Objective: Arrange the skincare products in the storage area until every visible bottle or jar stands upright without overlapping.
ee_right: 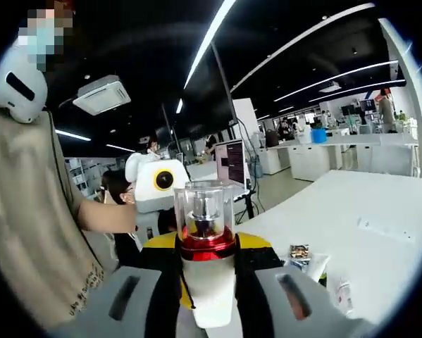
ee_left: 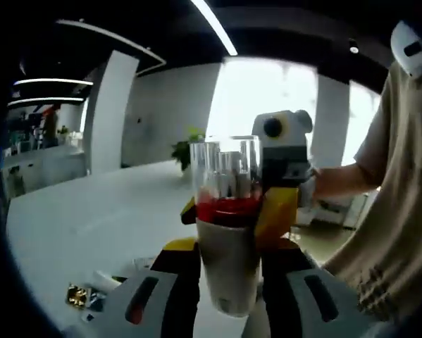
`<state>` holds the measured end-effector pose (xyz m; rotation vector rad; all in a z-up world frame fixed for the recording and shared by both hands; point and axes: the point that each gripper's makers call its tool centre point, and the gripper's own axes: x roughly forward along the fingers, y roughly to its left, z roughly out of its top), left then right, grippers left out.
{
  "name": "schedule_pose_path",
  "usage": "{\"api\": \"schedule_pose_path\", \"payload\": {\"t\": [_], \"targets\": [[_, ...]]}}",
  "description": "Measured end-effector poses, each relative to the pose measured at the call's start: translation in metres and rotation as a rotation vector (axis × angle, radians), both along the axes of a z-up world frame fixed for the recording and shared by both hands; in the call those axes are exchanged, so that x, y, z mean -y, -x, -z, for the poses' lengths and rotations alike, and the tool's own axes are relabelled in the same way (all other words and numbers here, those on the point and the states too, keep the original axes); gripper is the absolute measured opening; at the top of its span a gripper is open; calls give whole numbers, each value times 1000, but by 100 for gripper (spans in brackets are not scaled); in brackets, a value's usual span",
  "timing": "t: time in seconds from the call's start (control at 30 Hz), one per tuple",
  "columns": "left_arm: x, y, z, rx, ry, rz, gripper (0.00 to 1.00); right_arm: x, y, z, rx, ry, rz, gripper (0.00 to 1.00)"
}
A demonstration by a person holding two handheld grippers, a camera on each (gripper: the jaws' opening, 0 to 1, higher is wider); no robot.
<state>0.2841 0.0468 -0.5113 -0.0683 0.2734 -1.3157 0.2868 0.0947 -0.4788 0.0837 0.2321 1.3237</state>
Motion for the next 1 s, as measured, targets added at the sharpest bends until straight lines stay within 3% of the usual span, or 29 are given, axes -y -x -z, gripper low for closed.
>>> {"api": "schedule_pose_path", "payload": {"t": [0.17,0.27,0.37,0.57,0.77,1.0], "targets": [[7,10,0,25,-20,65,30,-1,8,-5,13,11,-53,26],[9,9,2,29,-33,59,30,0,8,-3,19,19,-61,26],[9,7,9,47,-88,47,29,2,8,2,34,39,-68,27],[10,1,25,84,-158,12,29,2,5,21,94,121,-80,28],[12,-6,58,76,-230,-15,29,4,0,51,106,188,-83,28],[12,-5,105,17,-284,-14,29,9,-2,97,48,213,-55,28]]}}
